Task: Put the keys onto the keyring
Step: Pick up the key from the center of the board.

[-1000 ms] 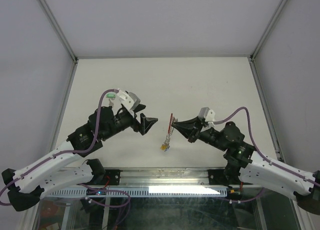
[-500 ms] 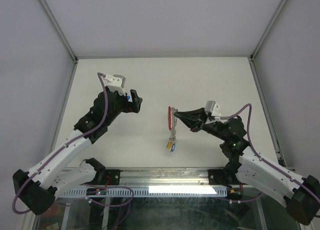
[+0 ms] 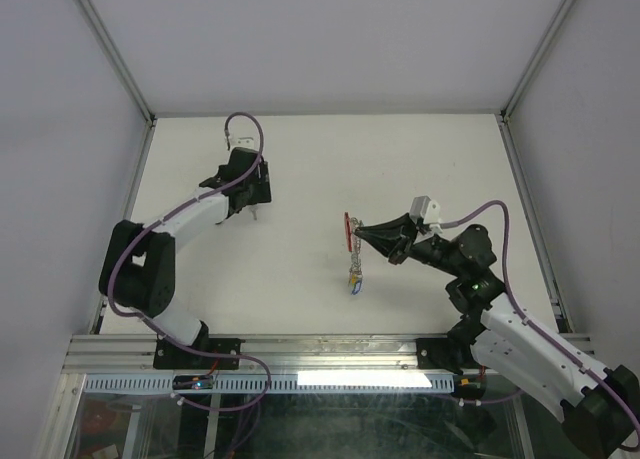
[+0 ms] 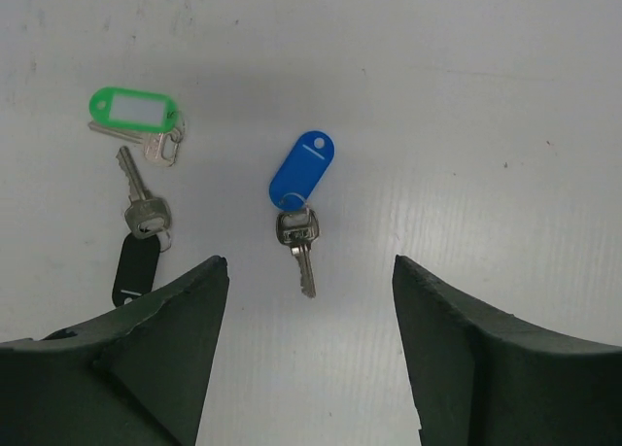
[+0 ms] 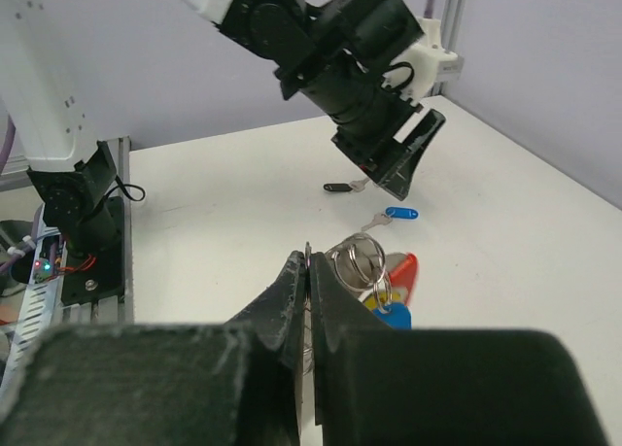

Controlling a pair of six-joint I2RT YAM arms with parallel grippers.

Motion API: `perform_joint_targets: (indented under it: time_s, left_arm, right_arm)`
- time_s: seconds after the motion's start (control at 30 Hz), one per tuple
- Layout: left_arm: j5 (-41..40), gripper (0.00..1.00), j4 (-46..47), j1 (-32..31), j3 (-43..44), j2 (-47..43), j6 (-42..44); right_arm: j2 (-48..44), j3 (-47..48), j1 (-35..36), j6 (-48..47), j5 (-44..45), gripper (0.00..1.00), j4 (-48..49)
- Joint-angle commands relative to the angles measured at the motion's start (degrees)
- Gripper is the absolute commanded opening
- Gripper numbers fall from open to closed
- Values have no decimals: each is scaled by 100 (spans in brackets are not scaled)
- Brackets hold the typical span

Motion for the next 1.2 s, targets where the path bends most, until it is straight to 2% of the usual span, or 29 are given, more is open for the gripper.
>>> perform_joint_targets:
  time_s: [0.0, 0.23, 0.37, 0.6, 0.9, 1.17]
  left_arm:
    - [-649, 65, 0, 16, 628, 581, -207]
    - [-816, 63, -243, 18, 1125, 1396, -298]
    - [-683, 66, -197, 18, 1181, 1508, -211]
    - [-940, 67, 6, 15, 1063, 1543, -198]
    - [-976, 44, -129, -21, 1144, 1876, -319]
    - [-987, 34, -132, -21, 1226, 1995, -309]
  right_arm:
    - [-269, 322, -36, -24, -126, 0, -182]
    - [-327, 279, -54, -170, -53, 0, -284]
    - [-257, 255, -58, -171, -115, 0, -254]
    - [-244, 172, -58, -94, -166, 0, -163]
    - [-253, 131, -64, -65, -181, 0, -176]
    - [-221, 138, -59, -58, -207, 0, -169]
